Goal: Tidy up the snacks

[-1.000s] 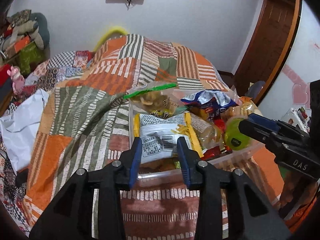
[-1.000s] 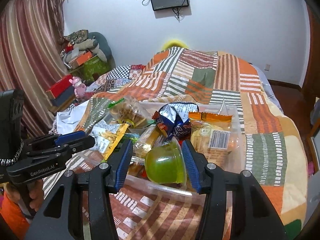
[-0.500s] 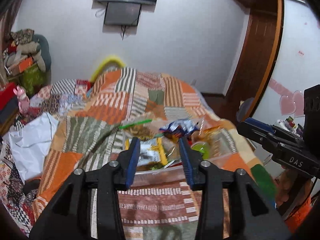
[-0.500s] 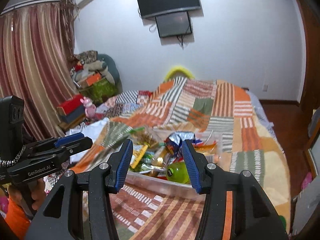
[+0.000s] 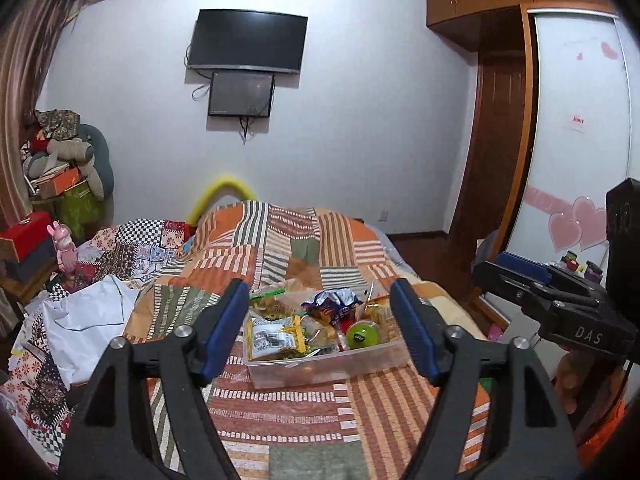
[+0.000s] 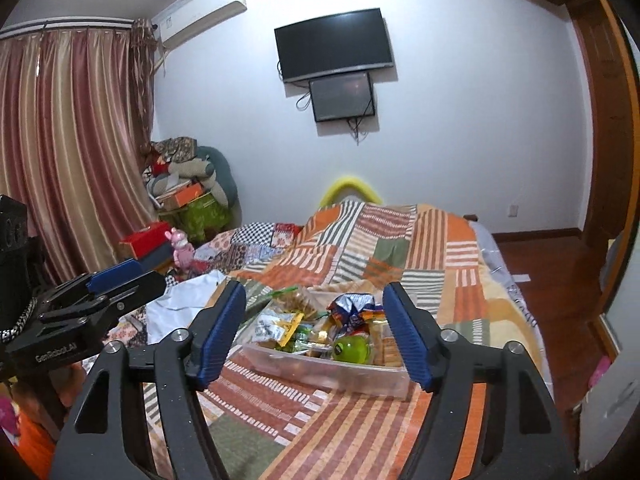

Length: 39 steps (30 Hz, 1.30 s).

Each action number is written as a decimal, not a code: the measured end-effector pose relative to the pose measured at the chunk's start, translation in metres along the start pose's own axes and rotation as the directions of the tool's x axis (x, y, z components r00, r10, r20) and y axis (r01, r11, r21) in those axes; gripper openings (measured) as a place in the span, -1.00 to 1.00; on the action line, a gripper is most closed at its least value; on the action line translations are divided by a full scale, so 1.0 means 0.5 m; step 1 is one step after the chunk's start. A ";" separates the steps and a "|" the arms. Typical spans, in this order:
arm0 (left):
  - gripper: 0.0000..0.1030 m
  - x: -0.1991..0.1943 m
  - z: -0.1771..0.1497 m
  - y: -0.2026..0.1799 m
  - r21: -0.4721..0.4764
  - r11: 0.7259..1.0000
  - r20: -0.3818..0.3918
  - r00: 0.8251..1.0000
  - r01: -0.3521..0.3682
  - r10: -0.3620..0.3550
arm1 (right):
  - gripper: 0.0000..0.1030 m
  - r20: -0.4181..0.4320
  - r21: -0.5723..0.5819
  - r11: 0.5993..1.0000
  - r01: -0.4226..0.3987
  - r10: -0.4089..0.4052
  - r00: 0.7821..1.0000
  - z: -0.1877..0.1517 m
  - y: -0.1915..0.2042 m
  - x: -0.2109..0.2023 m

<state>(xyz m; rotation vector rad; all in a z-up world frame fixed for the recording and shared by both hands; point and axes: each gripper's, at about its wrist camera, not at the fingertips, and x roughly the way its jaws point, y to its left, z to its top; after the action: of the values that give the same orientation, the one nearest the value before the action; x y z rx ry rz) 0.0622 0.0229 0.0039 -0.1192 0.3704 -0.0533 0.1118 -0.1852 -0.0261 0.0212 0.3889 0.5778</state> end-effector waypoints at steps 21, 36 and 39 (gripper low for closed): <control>0.91 -0.049 -0.010 -0.026 -0.004 0.999 0.057 0.997 -0.048 0.048 | 0.91 0.045 -0.009 0.995 0.099 -0.099 0.994 -0.005 0.008 -0.036; 0.95 -0.047 -0.011 -0.033 0.004 0.999 0.060 0.997 -0.051 0.050 | 0.95 0.039 0.008 0.997 0.081 -0.081 0.996 -0.013 0.000 -0.047; 0.95 -0.047 -0.012 -0.033 0.003 0.999 0.059 0.997 -0.050 0.049 | 0.95 0.040 0.005 0.997 0.081 -0.081 0.996 -0.011 0.003 -0.048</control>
<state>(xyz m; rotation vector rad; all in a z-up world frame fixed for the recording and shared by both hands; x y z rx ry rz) 0.0377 0.0075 0.0088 -0.1074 0.3144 -0.0016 0.0909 -0.1972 -0.0225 0.0203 0.3504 0.4962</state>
